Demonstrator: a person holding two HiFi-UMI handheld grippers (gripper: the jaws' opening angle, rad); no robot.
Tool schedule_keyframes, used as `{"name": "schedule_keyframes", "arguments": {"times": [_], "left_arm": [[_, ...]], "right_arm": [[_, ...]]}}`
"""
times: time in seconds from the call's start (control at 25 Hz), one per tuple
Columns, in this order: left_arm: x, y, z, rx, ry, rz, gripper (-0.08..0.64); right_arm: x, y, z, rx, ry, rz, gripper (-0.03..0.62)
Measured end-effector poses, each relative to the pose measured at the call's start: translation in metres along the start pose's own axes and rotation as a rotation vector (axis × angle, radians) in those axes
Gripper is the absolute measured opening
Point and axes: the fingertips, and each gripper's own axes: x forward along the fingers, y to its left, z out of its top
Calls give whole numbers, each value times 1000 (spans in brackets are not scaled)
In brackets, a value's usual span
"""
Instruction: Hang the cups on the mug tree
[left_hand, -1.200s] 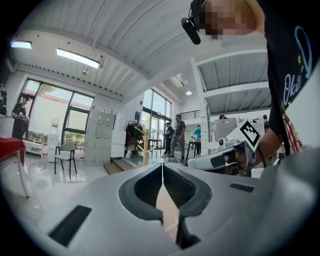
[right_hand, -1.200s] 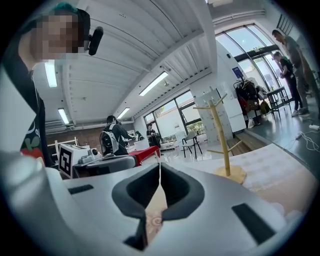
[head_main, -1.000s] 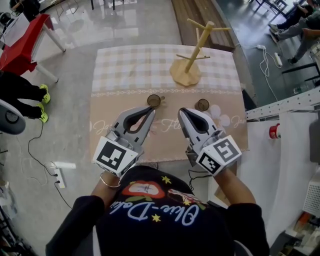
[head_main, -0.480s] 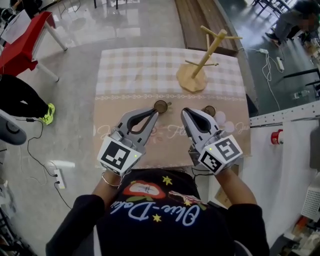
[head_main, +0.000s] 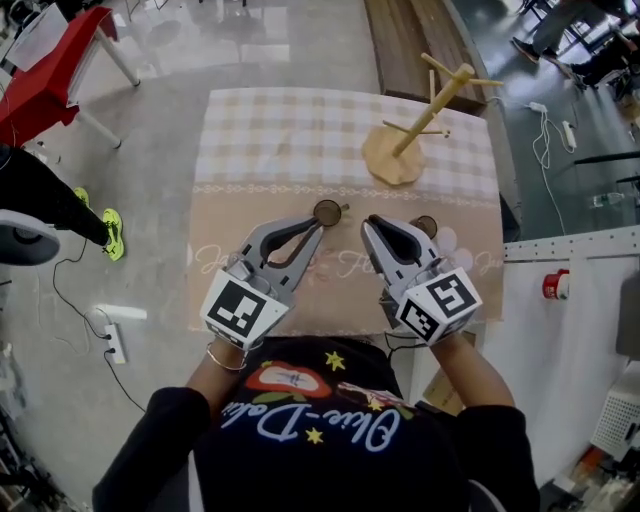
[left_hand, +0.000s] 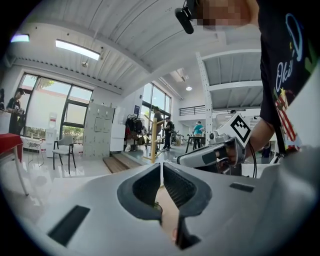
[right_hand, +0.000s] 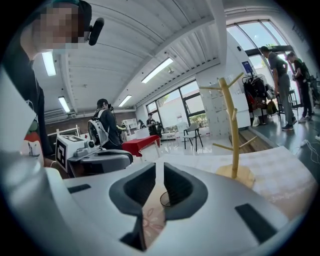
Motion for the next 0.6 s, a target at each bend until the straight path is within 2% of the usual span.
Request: {"name": "schedule_keyframes", "arguments": {"times": [0.08, 0.32, 0.48, 0.6], "left_arm": [[2, 0, -2, -10, 3, 4, 9], [9, 6, -12, -42, 16, 41, 9], [13, 6, -21, -31, 39, 52, 9], [14, 9, -28, -59, 50, 79, 9]], "right_arm": [[2, -3, -4, -5, 19, 7, 67], [11, -12, -21, -9, 82, 23, 67], [18, -14, -33, -33, 138, 60, 72], [25, -16, -37, -58, 173, 88, 74]]}}
